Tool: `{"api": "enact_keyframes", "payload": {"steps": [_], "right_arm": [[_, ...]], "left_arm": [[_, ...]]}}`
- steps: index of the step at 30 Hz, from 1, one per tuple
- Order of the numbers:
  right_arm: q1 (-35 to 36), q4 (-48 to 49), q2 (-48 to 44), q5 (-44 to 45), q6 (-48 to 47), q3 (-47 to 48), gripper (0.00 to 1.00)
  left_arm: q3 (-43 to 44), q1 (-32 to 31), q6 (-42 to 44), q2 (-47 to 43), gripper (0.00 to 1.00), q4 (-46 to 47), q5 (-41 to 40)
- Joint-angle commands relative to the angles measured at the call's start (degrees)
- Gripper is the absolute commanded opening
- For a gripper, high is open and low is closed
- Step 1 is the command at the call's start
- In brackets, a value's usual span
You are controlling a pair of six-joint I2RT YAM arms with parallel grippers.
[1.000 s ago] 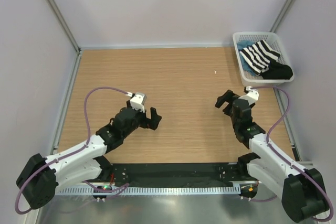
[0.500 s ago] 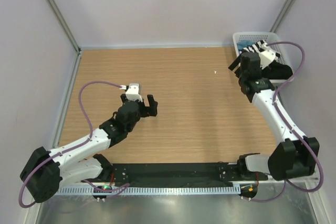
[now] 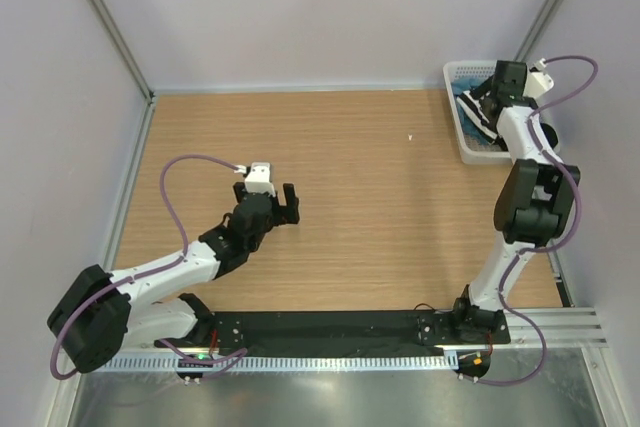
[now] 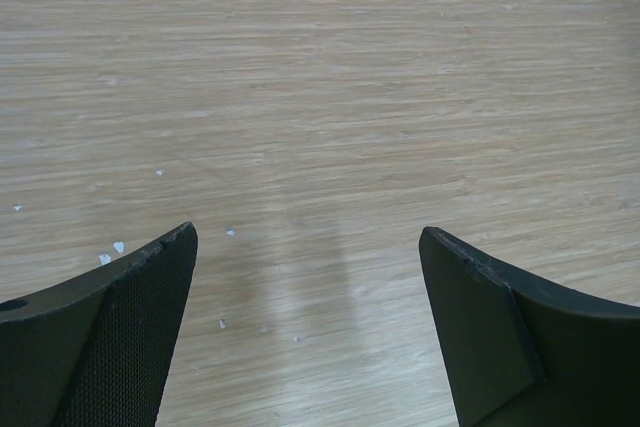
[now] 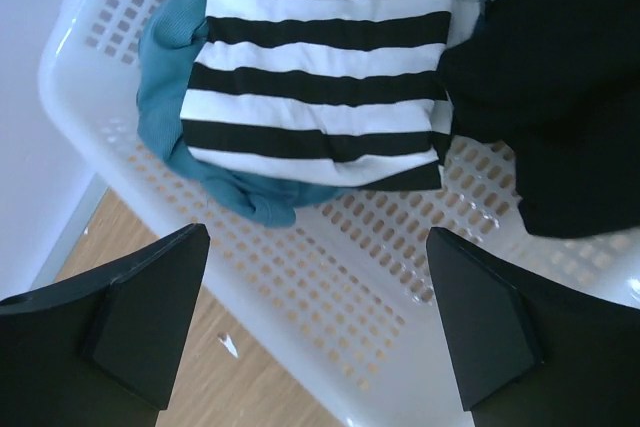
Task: Fold and stack the tank tops
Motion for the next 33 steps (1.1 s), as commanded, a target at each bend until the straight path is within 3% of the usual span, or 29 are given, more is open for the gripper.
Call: {"api": "enact_keyframes", "payload": {"steps": [1,6,8,9,10,11,13,14,16,20,23,29,33], "right_arm": [[-0.43,1.67,5.37,-3.80,4.97,6.09,0.97],[-0.35,5.18,16.78,-4.87,7.89,12.16,0.97],[-0.35,5.45,19.44,-5.65,7.89,14.08,0.90],[-0.35,5.80,20.58,-6.09,7.54,14.88,0.80],[-0.35,5.45,22.42,-6.10,7.19,15.84,0.59],[-0.35,5.19,22.87,-6.01,6.84,17.16,0.49],[-0.35,5.27,22.19,-5.31,5.78,17.35,0.40],[-0.35,5.45,21.57,-4.70,5.43,16.91,0.20],[0.09,4.84,17.90,-2.68,4.11,16.03,0.01],[2.29,7.98,6.82,6.88,-0.27,10.33,0.01],[4.04,11.15,-3.35,9.02,-1.34,3.74,0.01],[11.67,17.57,-21.82,7.80,-5.53,-7.78,0.01],[14.77,11.71,-25.19,5.16,-6.36,-5.51,0.01]], "left_arm": [[2.05,0.09,0.05,0.26,0.93,1.78,-2.94],[2.58,0.09,-0.21,1.14,0.92,1.69,-2.06],[2.75,-0.09,-0.22,1.58,0.92,1.95,-1.28],[2.75,-0.09,-0.22,1.76,0.92,1.95,-1.10],[3.10,-0.09,-0.04,2.20,0.92,1.95,-1.10],[3.45,0.00,0.05,2.46,0.92,1.86,-1.18],[3.89,0.00,0.14,2.81,0.92,1.25,-1.27],[3.98,0.00,0.22,2.90,0.92,1.16,-1.36],[3.98,0.00,0.31,2.90,0.91,1.07,-1.36],[4.16,-0.09,0.57,3.08,0.91,1.16,-0.48],[4.16,-0.17,0.93,2.99,0.91,1.33,-0.57],[3.46,-0.26,1.72,2.64,0.91,1.69,-0.75],[3.19,-0.35,1.89,2.03,0.91,1.07,-1.45]]}}
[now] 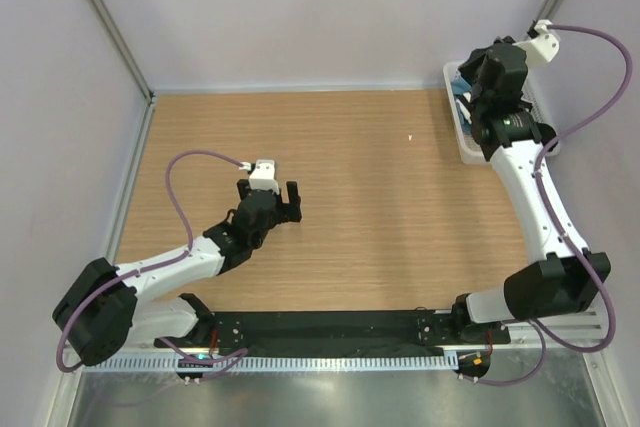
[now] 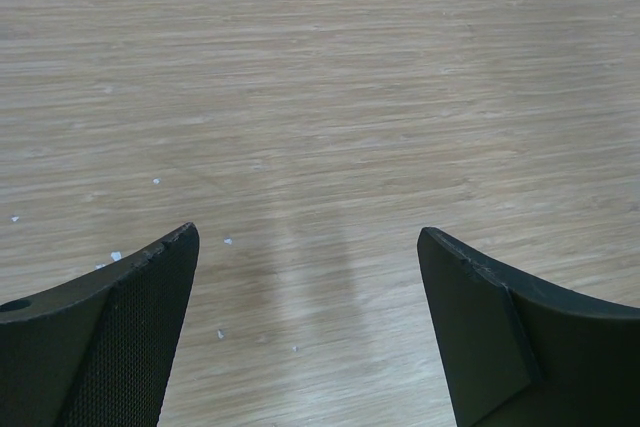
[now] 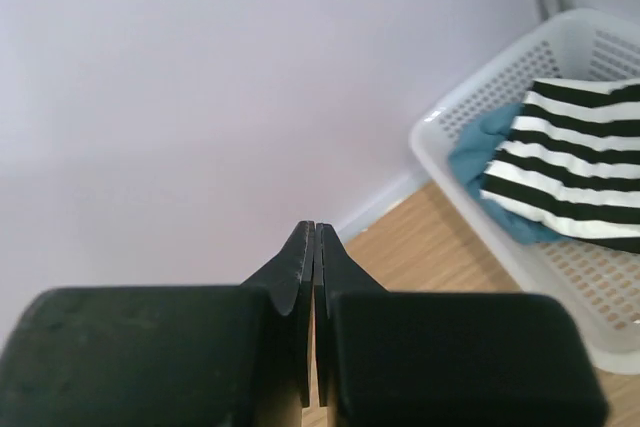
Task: Fold and stack the tank tops
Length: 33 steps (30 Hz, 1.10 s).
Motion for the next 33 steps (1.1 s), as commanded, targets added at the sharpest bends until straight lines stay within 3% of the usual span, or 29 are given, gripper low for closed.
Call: {"api": "enact_keyframes", "payload": {"steps": [1,4,5,8,11,15,21,28,33], "right_arm": [[0.41,-4.10,0.00,-0.05,-2.87,2.51,0.07],[0.32,-7.19,-0.26,1.71,-2.96,2.53,0.20],[0.06,-7.20,-0.52,2.15,-2.79,2.00,0.35],[-1.43,-5.62,-1.23,3.55,-1.47,-1.16,0.57],[-4.24,-5.44,0.26,1.80,0.72,-1.52,0.65],[-7.41,-6.40,3.87,1.80,5.20,-0.46,0.99],[-11.44,-1.75,11.40,0.22,8.11,-1.96,1.00],[-13.74,-14.83,31.69,-7.60,9.95,19.19,1.00],[-13.83,-13.71,39.63,-5.32,10.92,23.00,1.00]], "left_arm": [[1.05,-0.20,0.78,-1.08,0.91,1.36,-1.29],[0.61,-0.20,1.04,-1.26,0.91,1.44,-1.12],[0.70,-0.20,0.96,-1.26,0.91,1.27,-0.95],[0.61,-0.20,0.78,-1.43,0.91,1.44,-0.24],[0.61,-0.28,0.95,-1.26,0.91,1.53,-0.24],[0.70,-0.37,1.04,-1.34,0.91,1.62,-0.15],[0.70,-0.28,0.96,-1.34,0.91,1.71,0.37],[0.70,-0.37,0.78,-1.26,0.91,1.80,0.72],[0.96,-0.55,0.87,-0.82,0.91,1.62,0.90]]}}
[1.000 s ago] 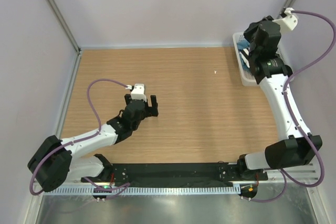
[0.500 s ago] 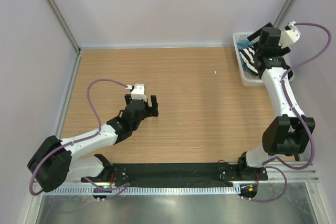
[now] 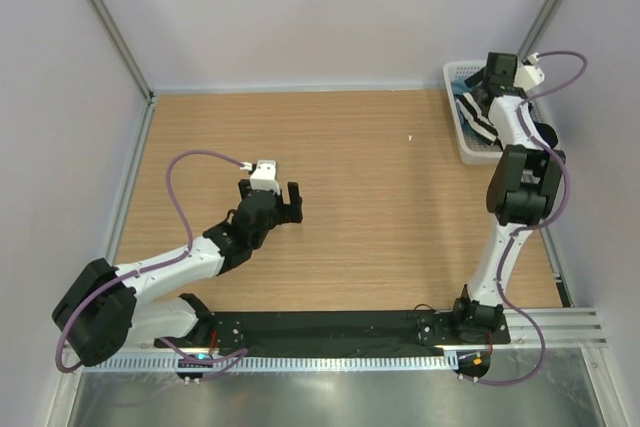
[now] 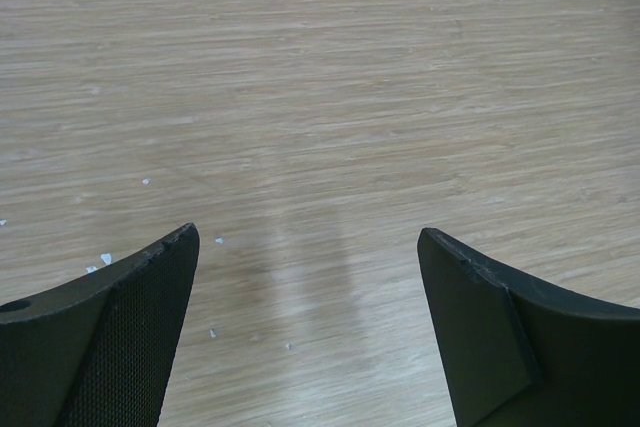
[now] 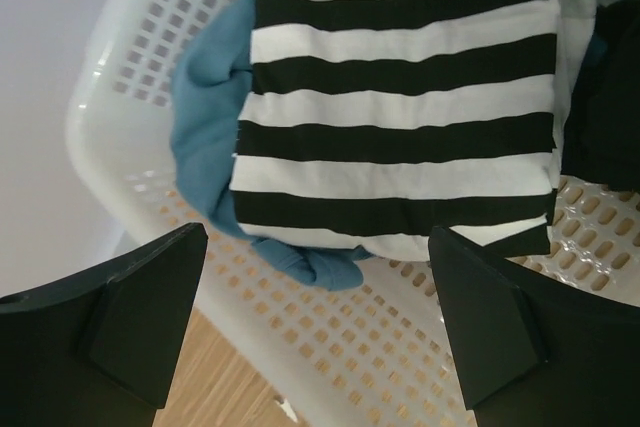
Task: Fold and stack the tank tops
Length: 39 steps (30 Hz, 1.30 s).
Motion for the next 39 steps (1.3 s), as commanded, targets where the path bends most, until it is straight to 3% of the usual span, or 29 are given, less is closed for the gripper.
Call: {"api": "enact_keyframes", "payload": {"steps": [1,9,10,12,13,14,16,17,21,31,39], "right_arm": [[-0.06,-0.78,3.27,0.23,1.15,5.62,1.00],[-1.38,-2.98,18.74,-1.97,4.84,14.96,1.00],[-1.38,-2.46,19.36,-1.36,5.54,14.96,0.96],[-1.46,-1.58,20.15,-1.18,5.46,14.69,0.77],[-1.55,-0.88,19.89,-0.83,5.28,14.26,0.47],[-1.64,-0.61,19.20,-0.21,5.02,13.82,0.34],[-1.55,3.49,14.47,0.84,4.58,9.26,0.08],[-1.55,5.35,12.09,2.33,4.23,6.98,0.03],[-1.38,10.64,0.58,8.04,3.00,-1.38,0.01],[2.83,11.43,-26.74,14.74,-2.01,-5.16,0.01],[4.16,11.70,-35.38,14.21,-2.81,-6.31,0.01]], "left_arm": [[1.05,-0.24,0.87,-0.69,0.90,1.69,-0.32],[1.05,-0.24,0.95,-1.04,0.91,1.51,-0.24],[1.14,-0.33,0.87,-1.13,0.90,1.34,-0.41],[1.05,-0.24,0.95,-1.21,0.91,1.33,-0.50],[1.05,-0.33,1.04,-1.21,0.91,1.33,-0.50],[1.05,-0.24,1.04,-1.13,0.91,1.42,-0.50],[1.14,-0.24,1.13,-0.86,0.91,1.33,-0.50],[1.22,-0.24,1.31,-0.86,0.91,1.33,-0.50],[1.40,-0.24,1.39,-0.51,0.90,1.33,-0.50],[1.14,-0.33,1.66,-0.69,0.90,1.33,-1.11],[1.22,-0.42,2.01,-0.69,0.90,1.07,-1.64]]}}
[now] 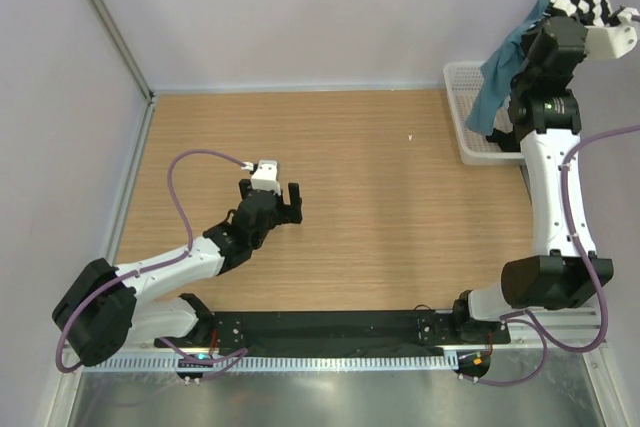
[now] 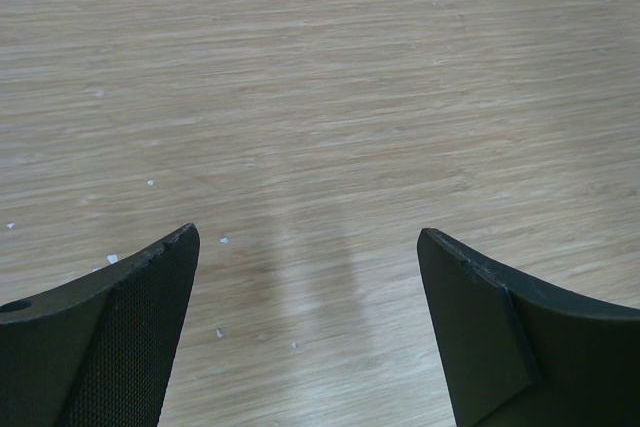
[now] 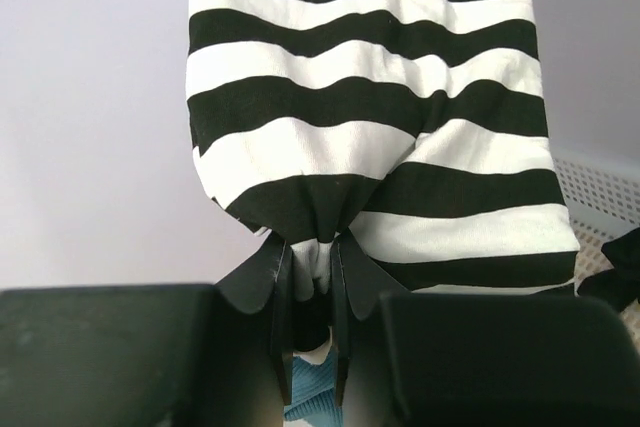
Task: Fold and stack the tank tops
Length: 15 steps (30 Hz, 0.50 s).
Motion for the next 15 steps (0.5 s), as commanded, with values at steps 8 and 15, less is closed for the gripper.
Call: {"api": "enact_keyframes", "payload": {"steps": [8,15], "right_arm": [[1.78,0.28,-4.26,-17.73,2.43,-2.82,0.01],[9.79,0.80,-10.15,-17.92,-1.17,-9.85,0.01]], "left_arm": [[1.40,-0.26,0.85,-0.40,0.90,1.20,-2.41],[1.22,-0.26,0.76,-1.02,0.90,0.76,-3.03]]}}
